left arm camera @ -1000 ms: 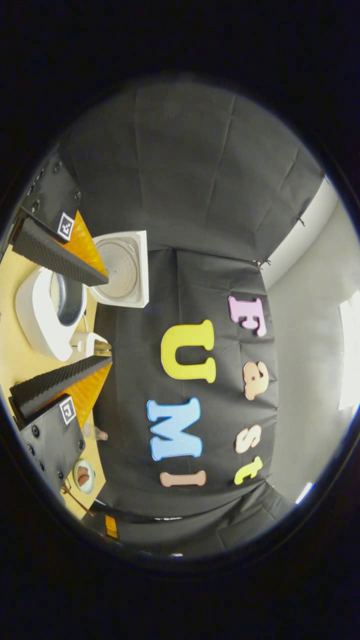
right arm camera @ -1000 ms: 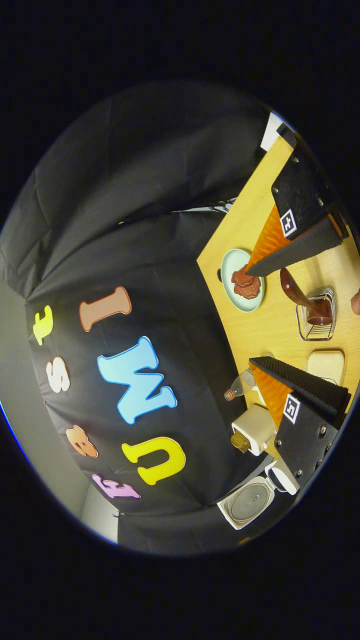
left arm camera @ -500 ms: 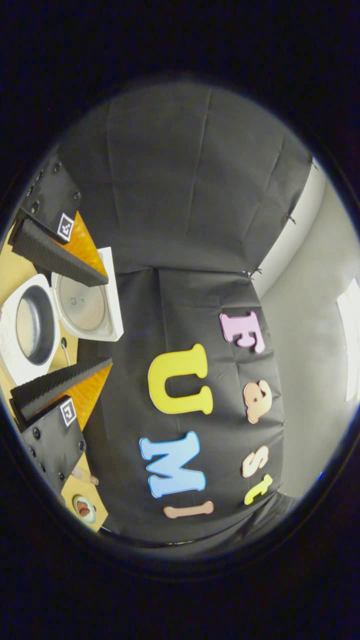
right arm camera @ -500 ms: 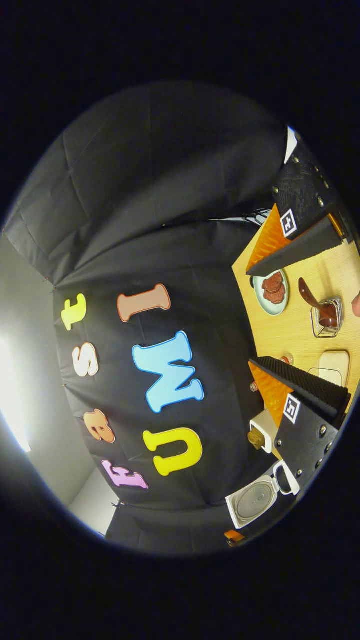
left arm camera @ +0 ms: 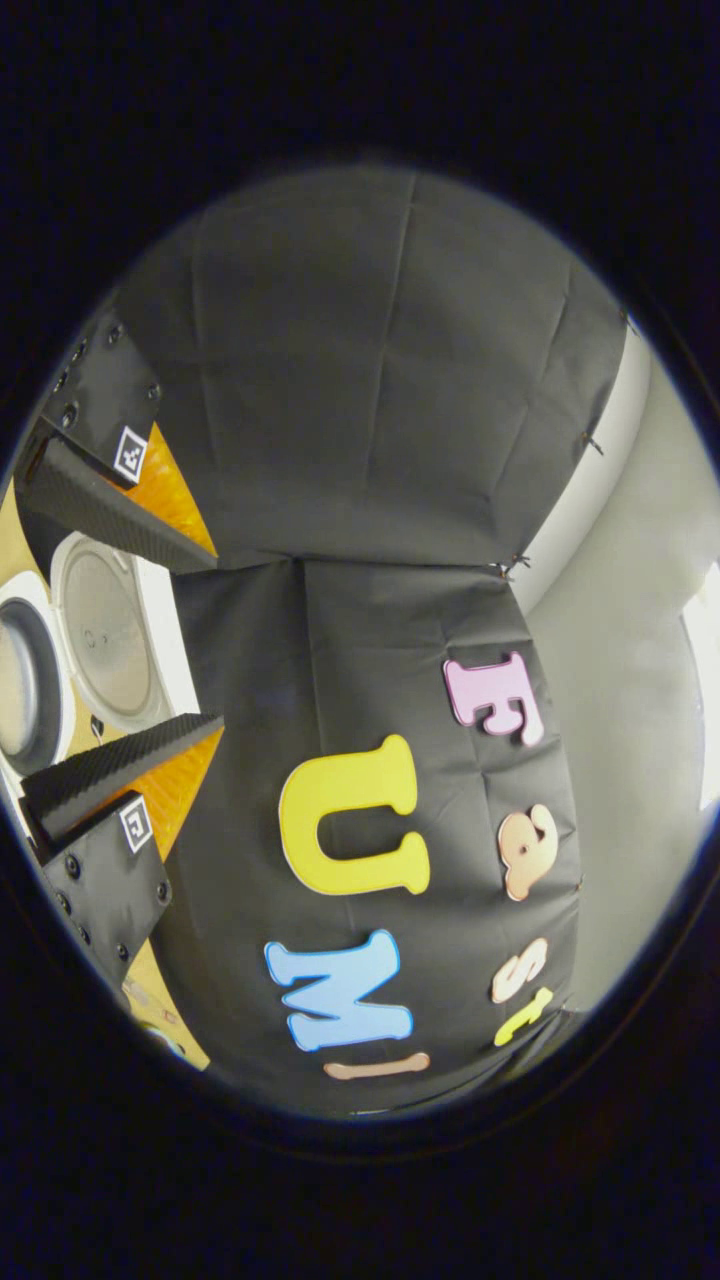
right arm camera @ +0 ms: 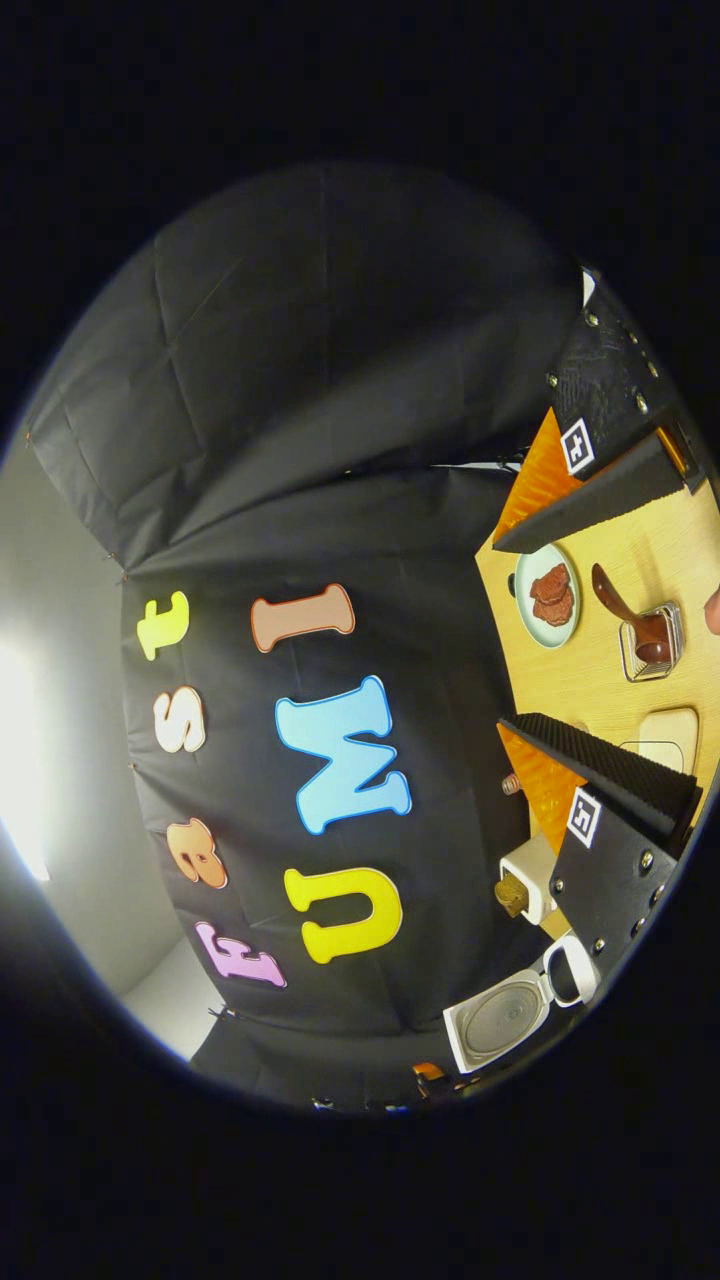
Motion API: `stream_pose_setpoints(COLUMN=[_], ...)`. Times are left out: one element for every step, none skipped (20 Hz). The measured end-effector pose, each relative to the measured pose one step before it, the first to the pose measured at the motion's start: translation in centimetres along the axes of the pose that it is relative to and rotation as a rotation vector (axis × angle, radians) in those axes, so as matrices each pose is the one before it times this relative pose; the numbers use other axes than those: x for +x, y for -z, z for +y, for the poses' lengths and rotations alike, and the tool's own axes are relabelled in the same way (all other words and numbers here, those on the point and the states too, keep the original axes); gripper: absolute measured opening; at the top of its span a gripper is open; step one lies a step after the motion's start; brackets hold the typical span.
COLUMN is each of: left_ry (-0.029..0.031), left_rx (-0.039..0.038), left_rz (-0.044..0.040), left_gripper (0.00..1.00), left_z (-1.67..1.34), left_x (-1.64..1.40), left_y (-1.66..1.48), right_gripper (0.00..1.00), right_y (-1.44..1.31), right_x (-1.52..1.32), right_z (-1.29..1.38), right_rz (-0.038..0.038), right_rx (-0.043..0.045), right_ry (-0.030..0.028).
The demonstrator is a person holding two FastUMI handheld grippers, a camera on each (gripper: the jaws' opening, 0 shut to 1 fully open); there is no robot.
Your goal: Close the left gripper, press the button to open the rice cooker; take a wooden spoon from the chopstick holder with the right hand, scoop a spoonful of rice and pour it into the rice cooker, then put the wooden spoon back into the chopstick holder.
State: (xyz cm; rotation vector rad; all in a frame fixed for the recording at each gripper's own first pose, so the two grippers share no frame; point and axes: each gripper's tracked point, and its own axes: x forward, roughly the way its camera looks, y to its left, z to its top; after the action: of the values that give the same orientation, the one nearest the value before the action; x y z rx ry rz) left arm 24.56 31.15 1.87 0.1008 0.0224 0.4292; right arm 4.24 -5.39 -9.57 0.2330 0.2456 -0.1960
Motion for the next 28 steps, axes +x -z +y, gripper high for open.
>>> stream_pose_setpoints(left_ry=[-0.00294, 0.00079, -0.00394, -0.00592, -0.00574, -0.00069, -0.00343, -0.00300, -0.01116, -0.00833, -0.00086, -0.00899, -0.00746, -0.00129, -0.00493, -0.00296, 0.00654, 0.00123, 0.00252, 0.00065, 0.00058, -0.00051, -0.00001, 0.00031, 0.00142, 0.00117, 0.00122, 0.00072], left_rx=[-0.00160, -0.00892, -0.00534, -0.00447, -0.00814, -0.01085, -0.01396, -0.00808, -0.00303, -0.00662, -0.00476, 0.00191, 0.00649, 0.00962, 0.01197, 0.00419, -0.00842, -0.01014, -0.00404, -0.00394, -0.00945, -0.00697, -0.00434, -0.00267, -0.00149, -0.00057, -0.00253, -0.00452], left_rz=[0.00845, 0.00354, 0.01211, 0.01412, 0.01862, 0.02140, 0.01431, 0.01614, 0.01824, 0.01847, 0.01866, 0.01850, 0.01666, 0.01894, 0.02234, -0.00326, 0.00238, 0.00520, 0.00741, 0.01318, 0.01638, 0.00892, 0.01057, 0.00697, 0.00472, 0.00352, 0.00503, 0.00576], left_gripper=[0.98, 0.97, 0.97, 0.97, 0.98, 0.98, 0.98, 0.98, 0.97, 0.99, 0.99, 0.99, 0.96, 0.96, 0.97, 0.97, 0.99, 0.98, 0.99, 0.97, 0.98, 0.98, 0.98, 0.98, 0.98, 0.98, 0.98, 0.98], left_z=[0.159, 0.037, 0.219, 0.279, 0.117, 0.007, 0.135, 0.158, 0.316, 0.311, -0.087, 0.178, 0.060, -0.189, -0.313, -0.045, -0.046, -0.129, 0.235, -0.042, 0.006, -0.102, -0.178, -0.260, -0.518, -0.367, -0.165, -0.297], left_x=[1.156, 1.006, 1.137, 1.284, 1.356, 1.152, 1.166, 1.183, 1.146, 0.932, 0.936, 0.919, 0.836, 0.647, 0.612, 0.155, 0.280, -0.241, -0.153, -0.190, -0.012, -0.332, -0.384, -0.456, -1.014, -0.845, -0.528, -0.530], left_y=[0.242, 0.298, 0.468, 0.639, 0.669, 0.690, 0.548, 0.540, 0.768, 0.451, 0.592, 0.506, 0.594, 0.614, 0.866, -0.039, -0.191, -0.012, 0.029, 0.107, 0.157, 0.025, 0.278, 0.331, 0.255, 0.180, 0.279, 0.315], right_gripper=[0.98, 0.98, 0.98, 0.98, 0.93, 0.98, 0.98, 0.98, 0.97, 0.98, 0.98, 0.98, 0.98, 0.98, 0.98, 0.98, 0.98, 0.98, 0.98, 0.98, 0.98, 0.98, 0.98, 0.98, 0.98, 0.98, 0.98, 0.98], right_y=[0.183, 0.114, 0.279, 0.075, -0.031, -0.149, 0.079, 0.081, 0.254, 0.115, 0.229, 0.185, 0.146, 0.039, 0.049, 0.070, 0.160, 0.039, 0.002, -0.061, 0.135, -0.070, -0.098, -0.190, -0.028, -0.093, -0.018, -0.103], right_x=[-0.022, 0.005, -0.058, -0.085, -0.130, -0.129, -0.041, -0.116, -0.196, -0.097, -0.044, -0.029, -0.033, -0.133, -0.022, 0.025, 0.015, -0.089, 0.036, 0.018, -0.198, 0.073, 0.197, 0.164, -0.046, 0.119, 0.128, 0.150], right_z=[0.341, 0.249, 0.244, 0.347, 0.269, 0.236, 0.216, 0.123, 0.112, 0.037, -0.117, -0.141, -0.150, -0.017, -0.186, -0.169, -0.103, -0.031, -0.174, -0.118, -0.215, -0.122, 0.024, -0.175, -0.478, -0.326, -0.278, -0.221], right_rz=[0.00240, 0.00176, 0.00470, 0.00483, -0.00311, -0.00606, -0.00489, 0.00013, 0.00537, 0.00467, 0.00277, 0.00431, 0.00339, 0.00100, -0.00050, -0.00002, 0.00208, 0.00146, 0.00016, -0.00121, -0.00106, 0.00061, -0.00002, -0.00095, -0.00242, -0.00057, 0.00081, 0.00142], right_rx=[-0.00849, -0.00722, -0.00477, -0.00336, -0.00257, -0.00543, -0.00842, -0.00911, -0.00455, -0.00235, -0.00298, -0.00489, -0.00373, -0.00329, -0.00430, -0.00396, -0.00239, -0.00163, -0.00223, -0.00358, -0.00235, -0.00082, 0.00154, 0.00367, 0.00474, 0.00499, 0.00489, 0.00325], right_ry=[0.00288, 0.00313, 0.00204, -0.00024, 0.00083, -0.00030, 0.00167, 0.00087, -0.00058, 0.00056, 0.00373, 0.00442, 0.00211, -0.00200, 0.00101, 0.00201, -0.00084, -0.00460, -0.00206, -0.00442, -0.00614, -0.00740, -0.00501, -0.00482, -0.00617, -0.00458, -0.00733, -0.00660])
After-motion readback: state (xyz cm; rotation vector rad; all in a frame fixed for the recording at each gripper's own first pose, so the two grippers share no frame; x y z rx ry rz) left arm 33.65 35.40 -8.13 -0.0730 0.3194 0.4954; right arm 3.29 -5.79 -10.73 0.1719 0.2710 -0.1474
